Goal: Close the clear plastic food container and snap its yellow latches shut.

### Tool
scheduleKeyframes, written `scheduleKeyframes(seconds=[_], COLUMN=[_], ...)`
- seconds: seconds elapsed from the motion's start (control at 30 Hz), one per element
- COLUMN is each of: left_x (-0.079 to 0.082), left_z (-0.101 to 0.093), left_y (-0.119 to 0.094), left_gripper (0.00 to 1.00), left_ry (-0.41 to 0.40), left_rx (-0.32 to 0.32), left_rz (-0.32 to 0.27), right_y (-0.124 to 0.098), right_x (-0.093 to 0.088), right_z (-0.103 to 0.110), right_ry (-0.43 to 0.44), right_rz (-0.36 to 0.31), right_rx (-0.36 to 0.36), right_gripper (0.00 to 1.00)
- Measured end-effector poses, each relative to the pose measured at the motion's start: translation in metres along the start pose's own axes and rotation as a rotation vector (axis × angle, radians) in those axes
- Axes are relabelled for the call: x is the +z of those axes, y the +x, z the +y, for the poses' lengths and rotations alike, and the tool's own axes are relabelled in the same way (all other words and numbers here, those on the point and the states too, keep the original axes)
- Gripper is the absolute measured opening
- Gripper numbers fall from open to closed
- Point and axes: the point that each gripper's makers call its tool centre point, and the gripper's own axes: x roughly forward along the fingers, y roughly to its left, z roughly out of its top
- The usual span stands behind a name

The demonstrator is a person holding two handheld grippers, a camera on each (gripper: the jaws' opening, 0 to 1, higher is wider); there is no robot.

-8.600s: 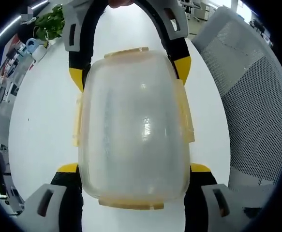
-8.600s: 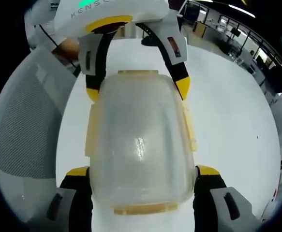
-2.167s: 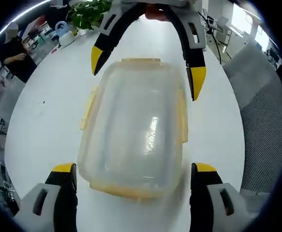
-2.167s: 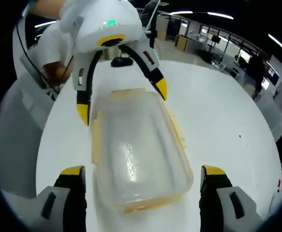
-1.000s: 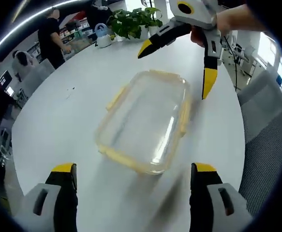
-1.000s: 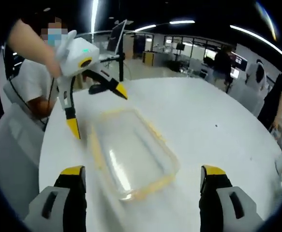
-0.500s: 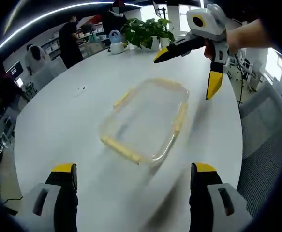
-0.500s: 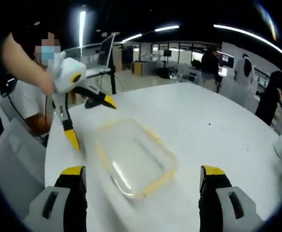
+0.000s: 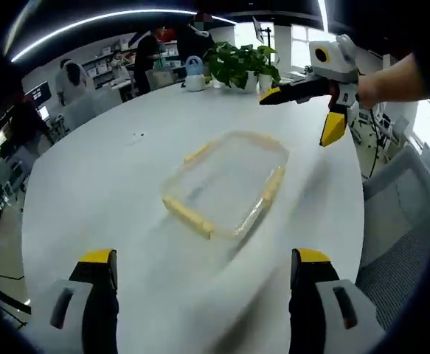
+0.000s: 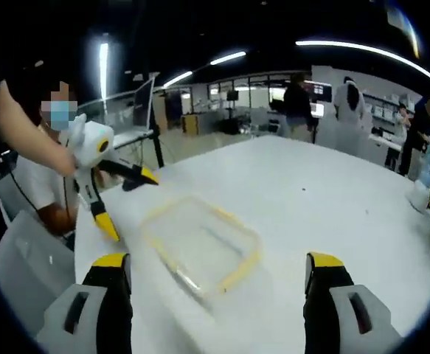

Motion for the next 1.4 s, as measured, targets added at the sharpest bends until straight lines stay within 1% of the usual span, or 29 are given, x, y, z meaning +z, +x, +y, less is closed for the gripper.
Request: scheduleKeyframes(seconds=[0.07,0.17,0.33,0.43,0.5,0.63,0.7,0.77,0.9,0.93,1.0,1.1,1.27,1.33,1.4], left_x=[0.004,0.001,-0.002,-0.005,-0.008,-0.015,-0.017,-0.015,-0.011,-0.013,-0.015,-0.020,-0.021,-0.021,-0.019], left_z=[0.001,-0.002,-0.009,-0.014,-0.016,-0.022,-0.026,-0.027,-0.030,-0.030,-0.033,-0.039,-0.043,-0.044,-0.045], left_y=[-0.004,-0.007,-0.013,-0.016,-0.018,-0.020,-0.023,-0.027,-0.032,-0.033,-0.035,-0.037,-0.045,-0.046,-0.051], left_gripper=[0.99,0.99,0.99,0.99,0.99,0.99,0.99,0.99,0.99,0.99,0.99,0.99,0.99,0.99,0.99], left_ry=[-0.013,-0.025,-0.064,-0.113,-0.122,-0.150,-0.176,-0.209,-0.324,-0.316,-0.320,-0.302,-0.306,-0.305,-0.286], left_rx=[0.010,0.011,-0.004,-0.023,-0.026,-0.045,-0.057,-0.064,-0.084,-0.085,-0.091,-0.097,-0.100,-0.100,-0.097], left_rz=[-0.030,-0.033,-0.075,-0.099,-0.103,-0.106,-0.110,-0.141,-0.186,-0.184,-0.184,-0.182,-0.221,-0.224,-0.251], right_y=[-0.004,-0.009,-0.018,-0.024,-0.028,-0.034,-0.039,-0.043,-0.050,-0.051,-0.055,-0.060,-0.064,-0.065,-0.067], right_x=[0.000,-0.002,-0.005,-0.008,-0.011,-0.015,-0.018,-0.020,-0.025,-0.027,-0.028,-0.031,-0.036,-0.038,-0.042], right_z=[0.000,0.002,0.003,0.006,0.009,0.014,0.015,0.016,0.019,0.019,0.021,0.023,0.025,0.027,0.030], right_ry=[0.006,0.010,0.039,0.052,0.067,0.071,0.073,0.076,0.067,0.062,0.061,0.059,0.063,0.067,0.071], right_rz=[-0.007,-0.016,-0.044,-0.059,-0.064,-0.071,-0.076,-0.086,-0.087,-0.080,-0.085,-0.083,-0.076,-0.074,-0.070], right_rx=[-0.006,-0.009,-0.024,-0.028,-0.024,-0.021,-0.021,-0.021,-0.018,-0.017,-0.016,-0.014,-0.008,-0.007,-0.006], right_gripper=[0.99,0.99,0.99,0.99,0.99,0.99,0.99,0.98,0.98,0.98,0.97,0.97,0.97,0.97,0.97])
